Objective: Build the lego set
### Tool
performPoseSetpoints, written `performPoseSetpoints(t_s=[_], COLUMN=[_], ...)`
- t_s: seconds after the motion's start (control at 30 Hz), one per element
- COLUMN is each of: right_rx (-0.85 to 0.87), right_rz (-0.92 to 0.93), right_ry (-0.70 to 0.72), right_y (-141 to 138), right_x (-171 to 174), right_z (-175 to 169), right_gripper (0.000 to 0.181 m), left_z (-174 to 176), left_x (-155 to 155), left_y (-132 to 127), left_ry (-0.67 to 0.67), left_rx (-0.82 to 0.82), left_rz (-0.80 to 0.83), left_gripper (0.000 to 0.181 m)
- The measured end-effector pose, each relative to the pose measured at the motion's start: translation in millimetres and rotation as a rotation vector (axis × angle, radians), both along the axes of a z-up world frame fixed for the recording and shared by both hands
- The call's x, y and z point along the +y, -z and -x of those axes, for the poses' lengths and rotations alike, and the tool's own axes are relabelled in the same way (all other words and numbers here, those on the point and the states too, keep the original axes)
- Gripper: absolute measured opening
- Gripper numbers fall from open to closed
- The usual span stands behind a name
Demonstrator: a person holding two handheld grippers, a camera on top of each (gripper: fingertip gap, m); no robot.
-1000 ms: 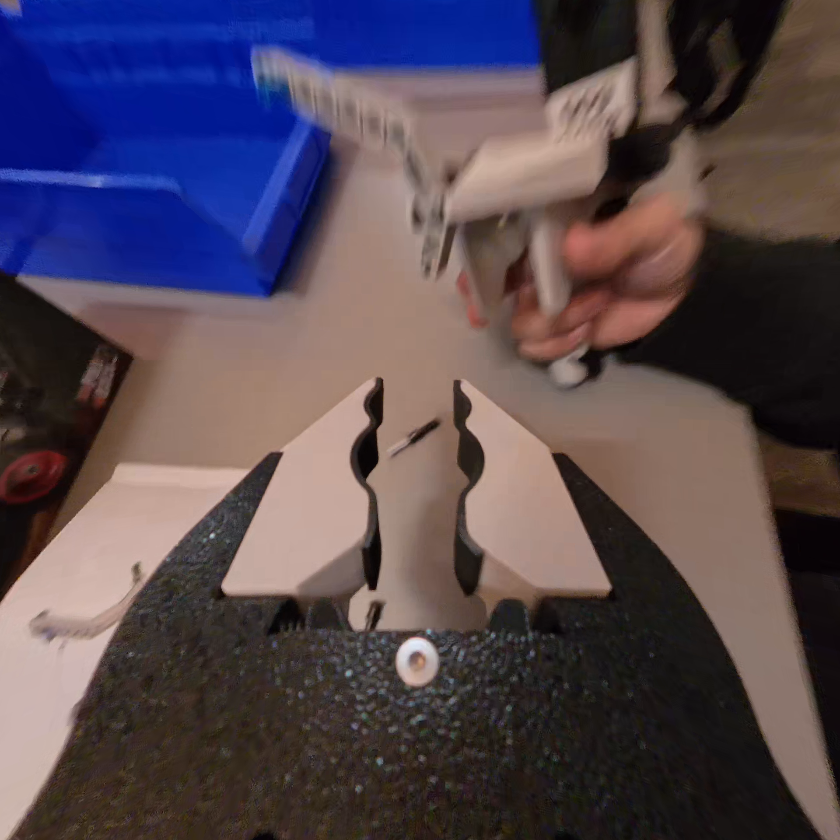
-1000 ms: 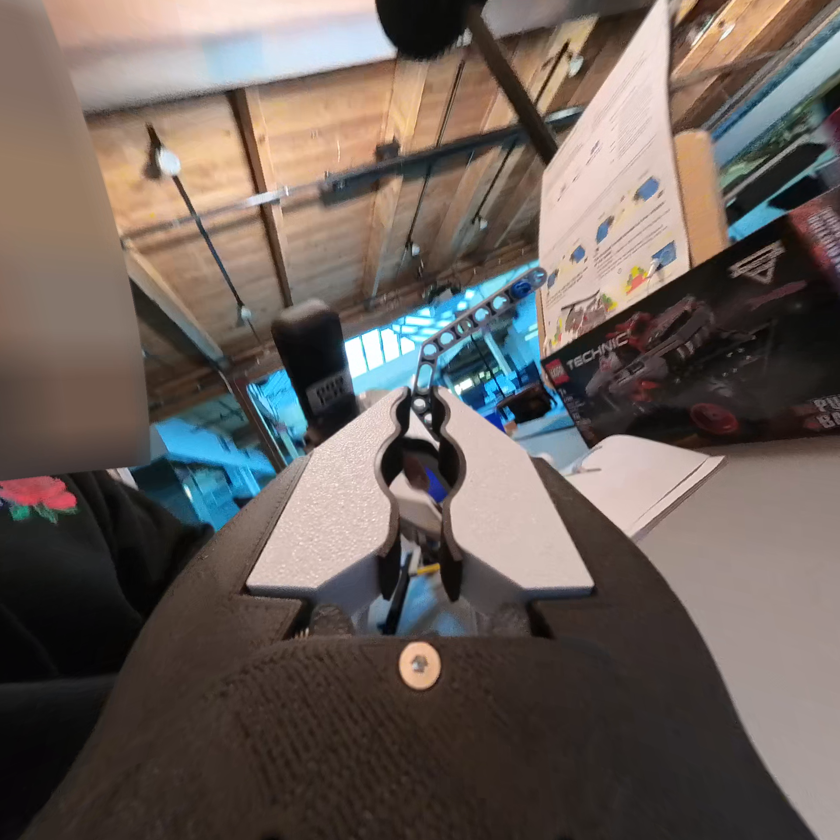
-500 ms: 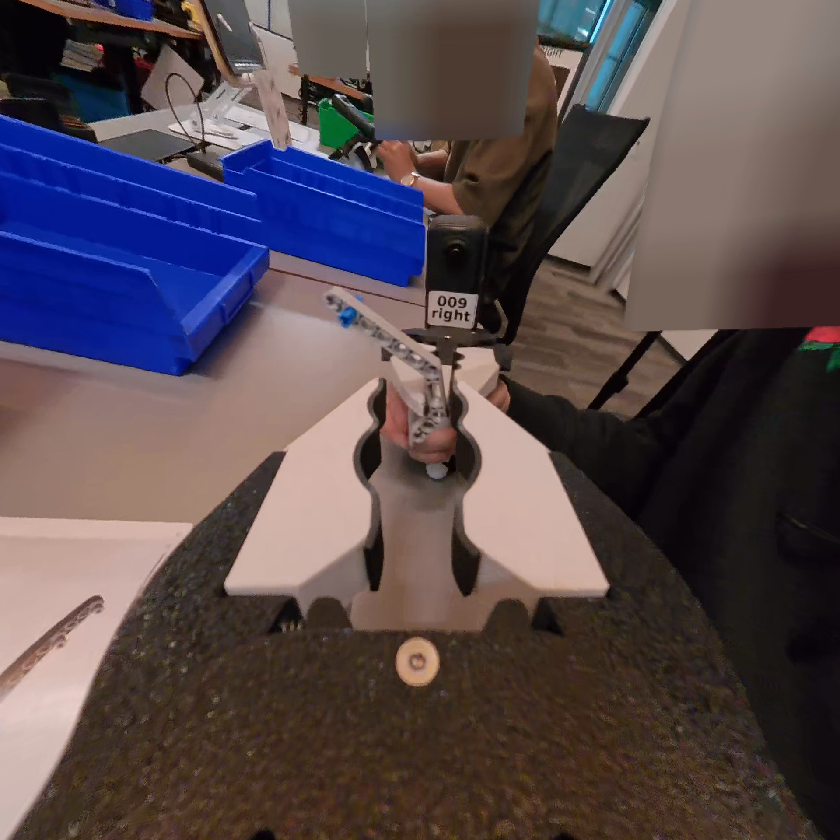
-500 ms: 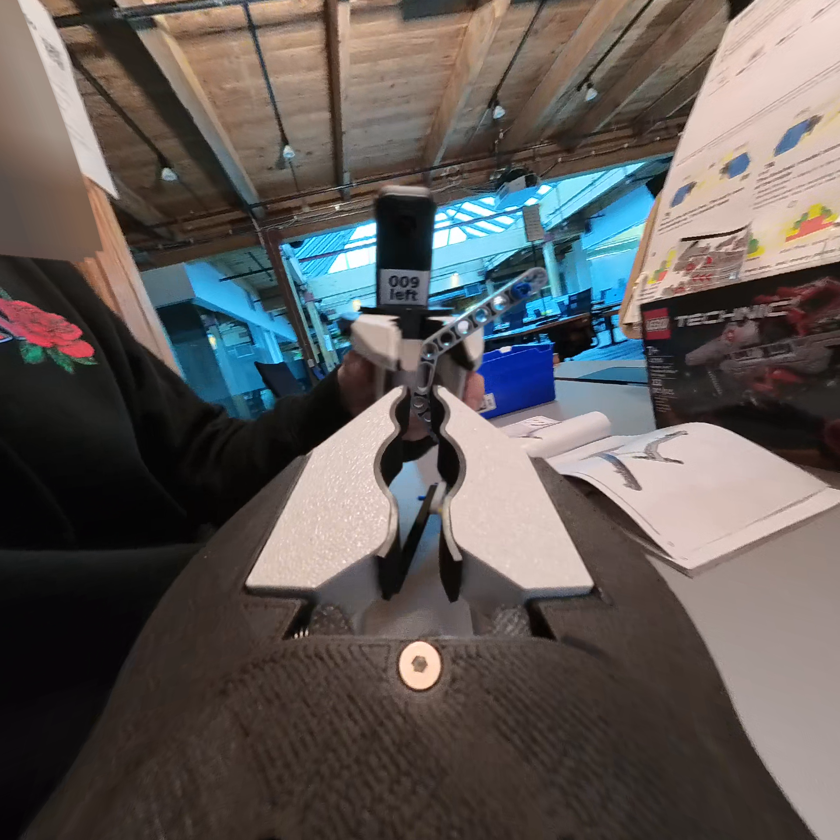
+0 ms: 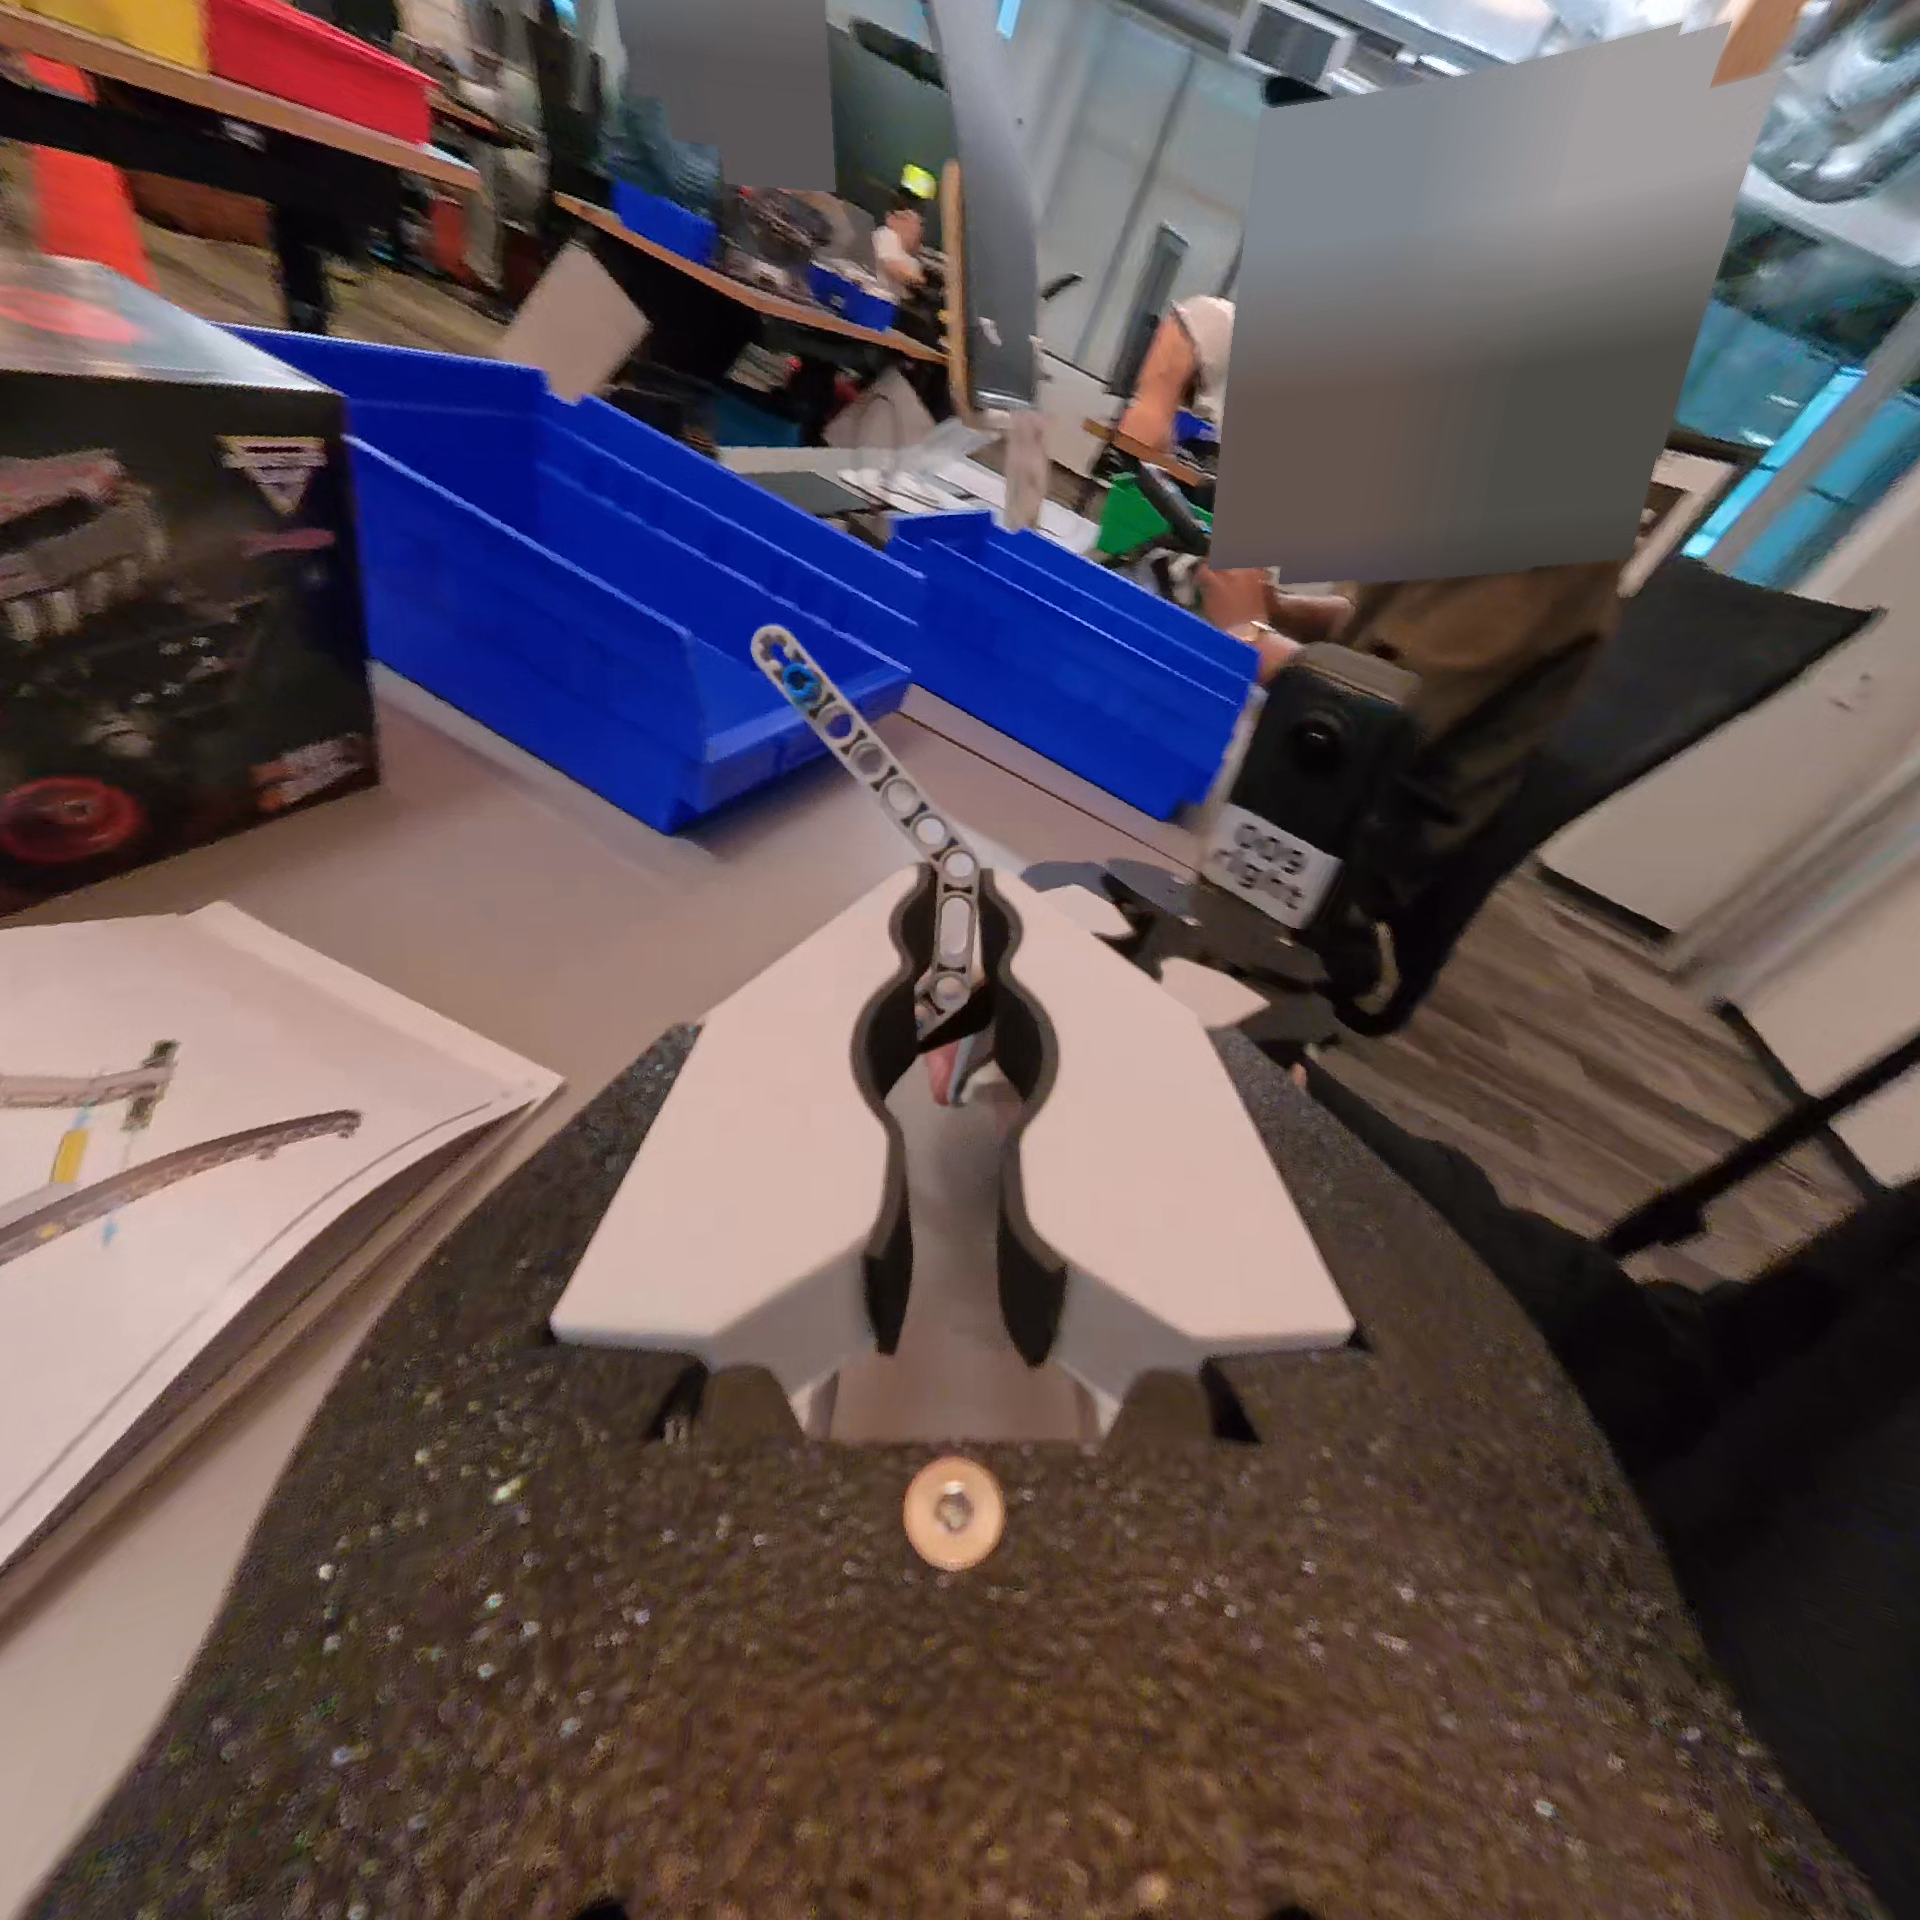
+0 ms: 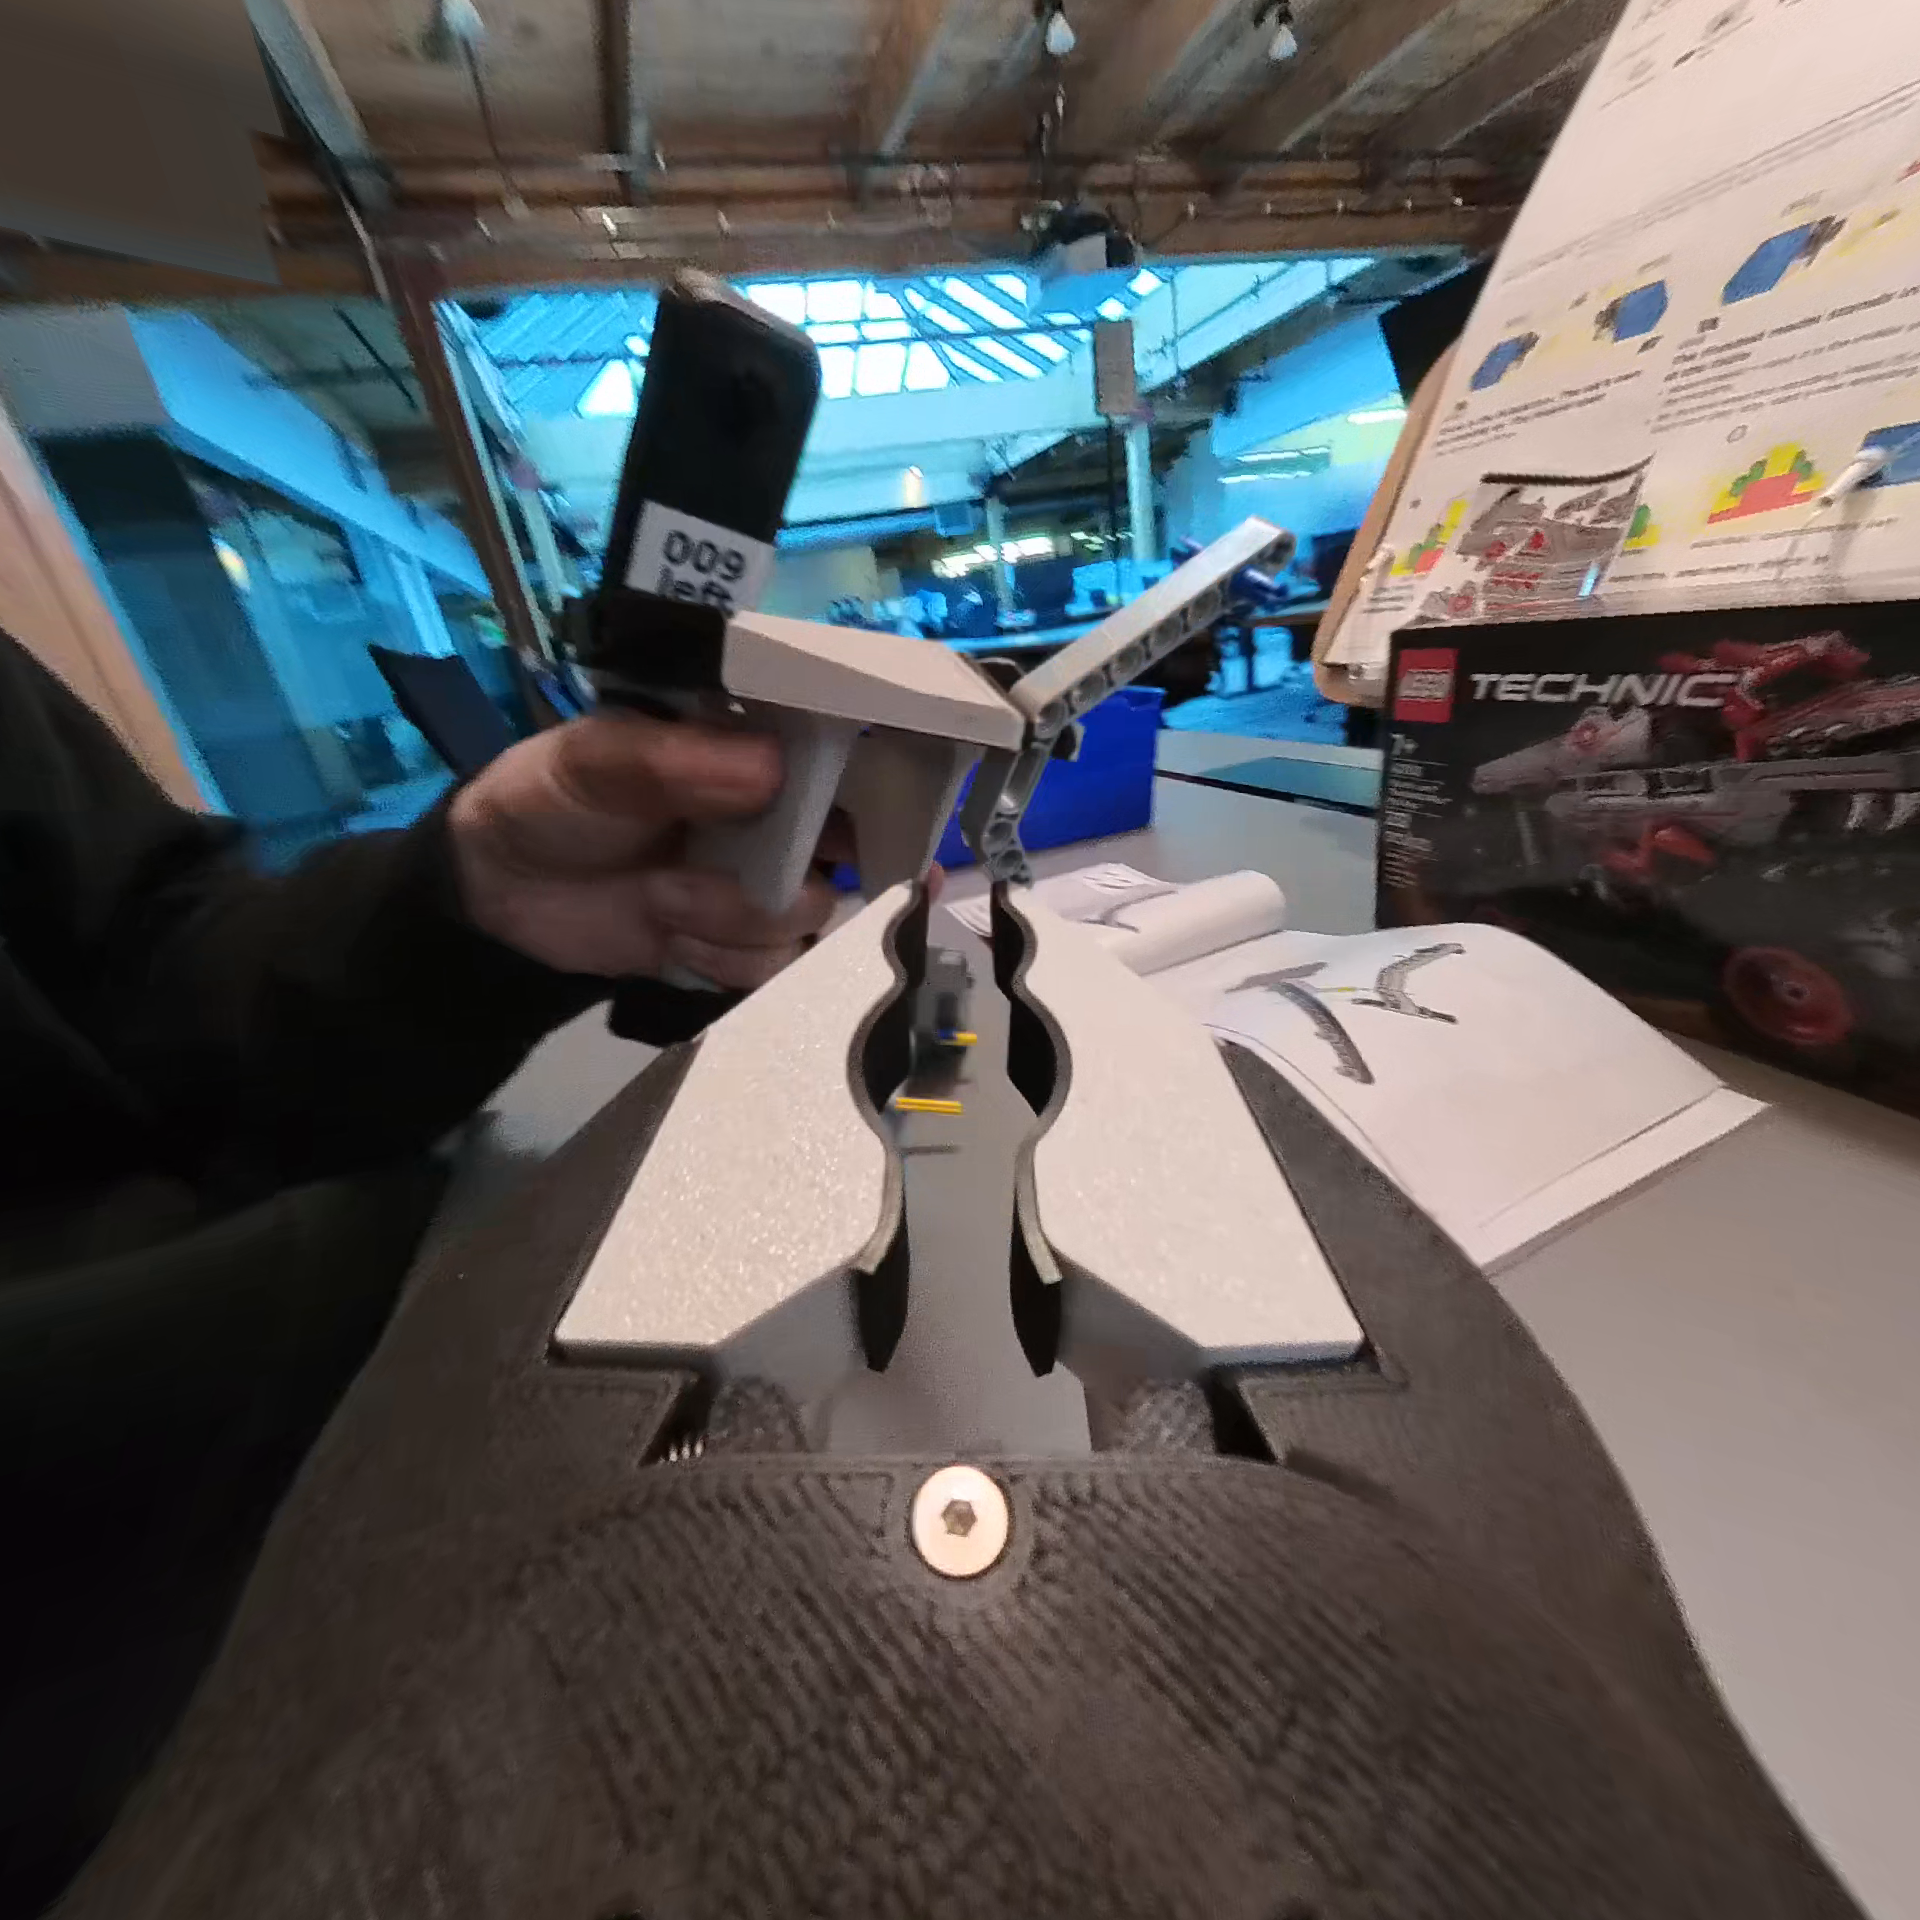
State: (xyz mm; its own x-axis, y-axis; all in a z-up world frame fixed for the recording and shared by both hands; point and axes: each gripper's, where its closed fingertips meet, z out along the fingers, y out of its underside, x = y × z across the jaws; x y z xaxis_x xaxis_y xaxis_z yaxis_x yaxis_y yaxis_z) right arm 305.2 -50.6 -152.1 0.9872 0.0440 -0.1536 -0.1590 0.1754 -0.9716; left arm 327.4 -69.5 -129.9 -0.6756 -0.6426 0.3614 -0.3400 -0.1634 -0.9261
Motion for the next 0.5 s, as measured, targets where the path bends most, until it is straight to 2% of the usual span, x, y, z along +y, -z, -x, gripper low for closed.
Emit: performPoseSetpoints(t_s=[0.1,0.3,0.4,0.5], right_rx=[-0.055,-0.082,-0.080,-0.030], right_rz=[0.050,0.087,0.116,0.094], right_ry=[0.086,0.179,0.173,0.086], right_y=[5,6,9,6], right_x=[10,15,16,15], right_z=[-6,-15,-15,-7], right_gripper=[0.007,0.000,0.000,0.000], left_z=[-6,-11,-11,-10], left_x=[8,14,13,11], left_y=[5,5,9,10], left_ry=[-0.098,-0.166,-0.182,-0.164], left_rx=[-0.027,-0.036,-0.048,-0.058], left_rz=[-0.047,-0.046,-0.073,-0.088], left_gripper=[0.005,0.005,0.005,0.005])
